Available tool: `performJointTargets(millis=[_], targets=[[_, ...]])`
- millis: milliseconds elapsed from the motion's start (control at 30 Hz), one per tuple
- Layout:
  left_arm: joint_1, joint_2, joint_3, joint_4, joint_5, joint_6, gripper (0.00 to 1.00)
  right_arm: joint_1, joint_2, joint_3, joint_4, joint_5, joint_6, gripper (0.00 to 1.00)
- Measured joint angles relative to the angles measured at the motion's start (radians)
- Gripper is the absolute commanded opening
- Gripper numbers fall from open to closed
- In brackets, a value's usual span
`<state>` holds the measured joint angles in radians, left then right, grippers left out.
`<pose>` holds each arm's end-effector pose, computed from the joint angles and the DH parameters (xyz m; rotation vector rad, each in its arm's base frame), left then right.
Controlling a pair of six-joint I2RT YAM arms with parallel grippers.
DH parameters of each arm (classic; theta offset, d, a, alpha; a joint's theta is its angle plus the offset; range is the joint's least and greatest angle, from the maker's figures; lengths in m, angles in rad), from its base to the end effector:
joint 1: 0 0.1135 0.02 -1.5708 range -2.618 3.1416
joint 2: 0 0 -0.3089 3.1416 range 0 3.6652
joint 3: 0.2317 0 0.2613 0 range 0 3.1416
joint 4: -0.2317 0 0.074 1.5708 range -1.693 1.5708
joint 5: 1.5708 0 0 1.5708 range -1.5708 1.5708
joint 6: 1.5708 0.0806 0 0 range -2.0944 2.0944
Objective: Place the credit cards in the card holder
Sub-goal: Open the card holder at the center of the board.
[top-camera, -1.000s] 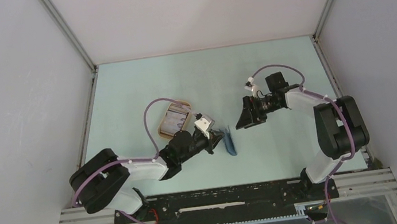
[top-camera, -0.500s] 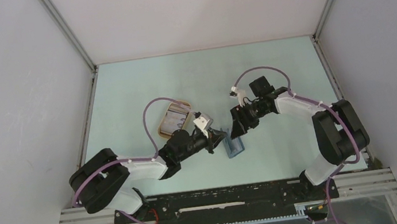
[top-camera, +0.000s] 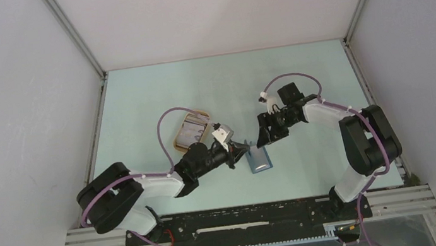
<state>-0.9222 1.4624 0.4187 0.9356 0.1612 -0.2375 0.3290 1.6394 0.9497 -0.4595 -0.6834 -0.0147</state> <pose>0.1824 -0.2621 0.2144 0.7173 1.6293 -0.9929 0.2972 0.1552 0.1816 -0.6535 2.5830 1.0222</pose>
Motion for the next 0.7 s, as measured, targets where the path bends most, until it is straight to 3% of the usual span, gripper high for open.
performJointTargets(millis=[167,700], targets=[[0.0,0.002,-0.025,0.019,-0.001,-0.007,0.0,-0.054,0.039,0.0,0.0,-0.029,0.028,0.5],[0.0,0.002,-0.056,0.011,-0.029,-0.024,0.0,-0.04,0.124,0.002,-0.01,-0.134,0.047,0.48]])
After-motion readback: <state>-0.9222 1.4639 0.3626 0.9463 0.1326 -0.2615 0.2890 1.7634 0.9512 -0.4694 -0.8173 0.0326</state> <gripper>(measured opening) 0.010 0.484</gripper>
